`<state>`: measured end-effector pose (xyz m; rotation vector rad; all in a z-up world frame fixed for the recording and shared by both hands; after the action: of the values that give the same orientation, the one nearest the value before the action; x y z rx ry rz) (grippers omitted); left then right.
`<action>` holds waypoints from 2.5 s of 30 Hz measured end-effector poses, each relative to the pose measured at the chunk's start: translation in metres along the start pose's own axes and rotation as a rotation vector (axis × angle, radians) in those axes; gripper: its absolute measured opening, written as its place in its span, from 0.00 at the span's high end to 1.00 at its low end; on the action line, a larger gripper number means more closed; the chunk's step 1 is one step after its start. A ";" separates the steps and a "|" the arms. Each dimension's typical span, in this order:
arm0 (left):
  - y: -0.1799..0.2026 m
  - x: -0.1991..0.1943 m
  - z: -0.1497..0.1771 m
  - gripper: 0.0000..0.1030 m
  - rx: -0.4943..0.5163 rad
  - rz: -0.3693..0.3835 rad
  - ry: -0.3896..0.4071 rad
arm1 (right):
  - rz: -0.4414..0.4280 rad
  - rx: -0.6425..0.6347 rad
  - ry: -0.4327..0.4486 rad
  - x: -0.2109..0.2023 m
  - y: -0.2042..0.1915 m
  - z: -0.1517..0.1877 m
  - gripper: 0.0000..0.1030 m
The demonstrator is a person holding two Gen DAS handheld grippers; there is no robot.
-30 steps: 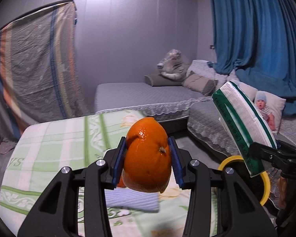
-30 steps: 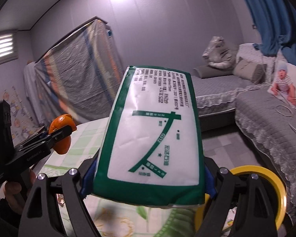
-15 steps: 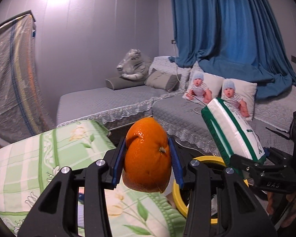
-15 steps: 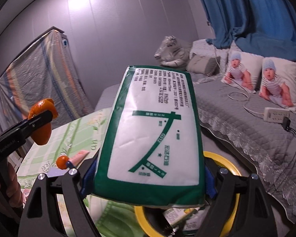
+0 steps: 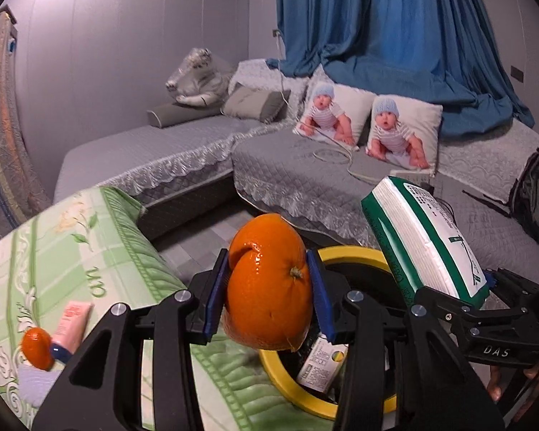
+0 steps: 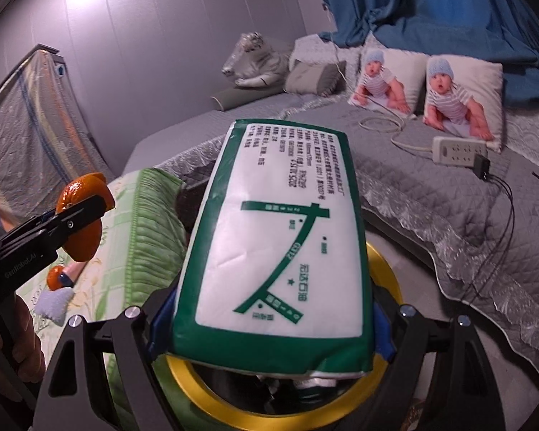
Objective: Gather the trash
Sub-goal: 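Carry the orange and tissue pack over the yellow bin and release both, then move both tools back over the bed, then grasp the white foam net with the right tool while the left tool grasps the orange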
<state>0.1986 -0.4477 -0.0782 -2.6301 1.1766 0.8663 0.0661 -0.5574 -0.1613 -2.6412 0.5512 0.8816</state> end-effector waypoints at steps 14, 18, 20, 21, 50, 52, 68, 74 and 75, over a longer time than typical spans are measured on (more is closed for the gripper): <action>0.016 0.088 0.037 0.52 -0.086 0.086 -0.225 | 0.033 0.082 -0.130 0.040 0.028 0.036 0.20; 0.014 0.086 0.031 0.42 -0.098 0.080 -0.202 | 0.044 0.085 -0.115 0.037 0.034 0.030 0.19; 0.014 0.085 0.027 0.35 -0.101 0.087 -0.196 | 0.059 0.085 -0.095 0.032 0.037 0.025 0.19; 0.013 0.084 0.027 0.33 -0.101 0.084 -0.194 | 0.065 0.089 -0.084 0.028 0.039 0.022 0.19; -0.291 -0.236 0.088 0.08 -0.334 -0.494 0.149 | -0.538 -0.649 -0.043 0.013 -0.313 0.027 0.19; -0.308 -0.253 0.106 0.08 -0.362 -0.537 0.141 | -0.564 -0.735 -0.064 0.018 -0.346 0.036 0.19; -0.333 -0.262 0.219 0.08 -0.552 -0.498 -0.023 | -0.462 -0.978 -0.253 0.092 -0.417 0.081 0.44; -0.329 -0.251 0.195 0.08 -0.495 -0.502 -0.008 | -0.480 -0.910 -0.237 0.082 -0.414 0.071 0.89; -0.328 -0.247 0.188 0.08 -0.474 -0.507 -0.008 | -0.506 -0.877 -0.230 0.076 -0.412 0.066 0.89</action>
<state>0.2190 -0.0005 -0.1324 -3.0590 0.2737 1.1412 0.2723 -0.1886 -0.1932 -3.0661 -0.7050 1.4432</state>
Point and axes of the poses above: each gripper's, at about its wrist camera, not at the fingertips, and x roughly the way its jaws point, y to its right, z to its underside, the point moved 10 cm from there along x, roughly the way its jaws point, and after that the axes turned 6 degrees about -x, right-handed, at the moved point
